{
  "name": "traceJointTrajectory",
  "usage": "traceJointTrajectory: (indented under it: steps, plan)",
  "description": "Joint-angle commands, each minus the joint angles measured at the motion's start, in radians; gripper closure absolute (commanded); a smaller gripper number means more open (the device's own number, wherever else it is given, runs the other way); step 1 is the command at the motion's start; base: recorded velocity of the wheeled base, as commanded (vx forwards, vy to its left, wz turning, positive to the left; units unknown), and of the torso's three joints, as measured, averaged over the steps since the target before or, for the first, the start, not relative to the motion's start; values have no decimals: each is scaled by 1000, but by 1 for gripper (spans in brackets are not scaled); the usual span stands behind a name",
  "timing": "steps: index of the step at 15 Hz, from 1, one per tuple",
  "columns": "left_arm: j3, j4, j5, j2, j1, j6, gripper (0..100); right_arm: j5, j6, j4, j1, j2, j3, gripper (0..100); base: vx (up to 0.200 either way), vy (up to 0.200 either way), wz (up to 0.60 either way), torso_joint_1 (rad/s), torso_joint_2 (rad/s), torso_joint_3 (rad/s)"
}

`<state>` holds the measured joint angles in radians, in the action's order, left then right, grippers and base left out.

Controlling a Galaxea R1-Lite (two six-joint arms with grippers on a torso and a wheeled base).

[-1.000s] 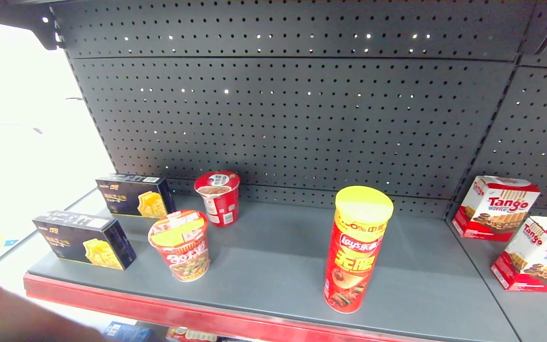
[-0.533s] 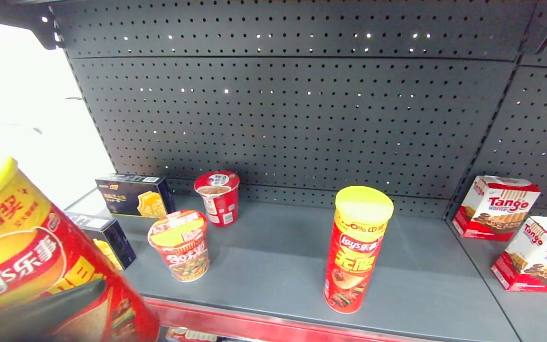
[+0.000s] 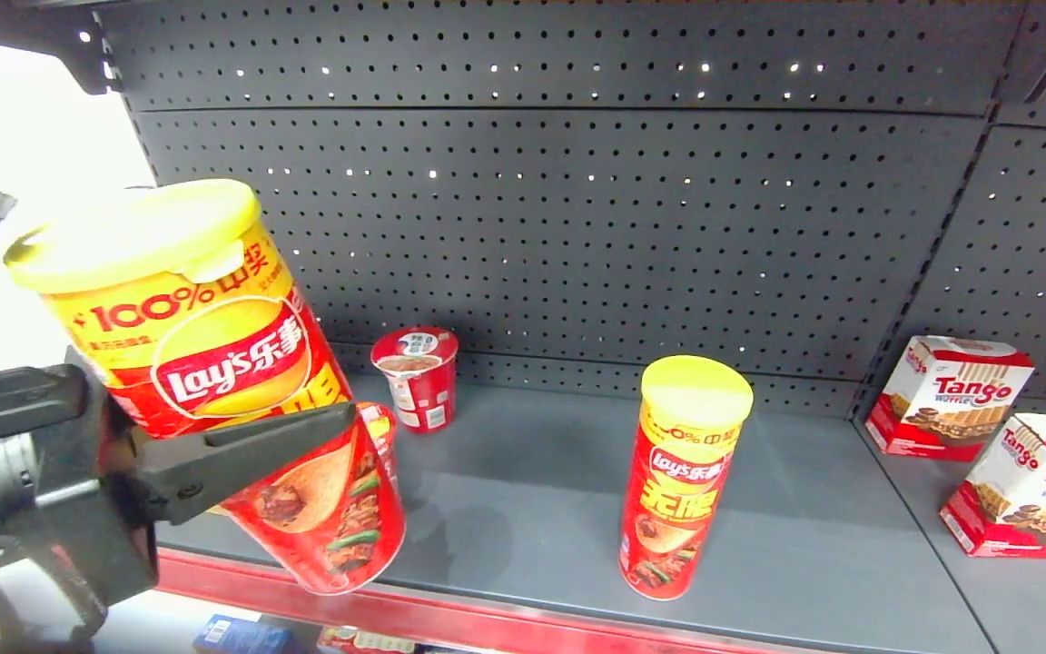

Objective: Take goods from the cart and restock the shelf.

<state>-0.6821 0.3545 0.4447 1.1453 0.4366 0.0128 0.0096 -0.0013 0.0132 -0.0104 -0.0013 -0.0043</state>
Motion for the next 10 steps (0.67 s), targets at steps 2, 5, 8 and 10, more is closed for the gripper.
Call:
traceJointTrajectory:
  steps: [2, 5, 8, 10]
  plan:
    - [-20, 0, 0, 70, 7, 0, 100, 1, 0, 1, 0, 1, 0, 0, 0, 0, -300, 1, 1, 1]
    - [-36, 1, 0, 93, 7, 0, 100, 1, 0, 1, 0, 1, 0, 0, 0, 0, 0, 0, 0, 0]
    - [-42, 1, 0, 106, 7, 1, 100, 1, 0, 1, 0, 1, 0, 0, 0, 0, -600, -1, 6, 2]
    - [-43, 1, 0, 109, 5, 0, 100, 1, 0, -1, 0, 1, 0, 0, 0, 0, -300, 1, -1, 1]
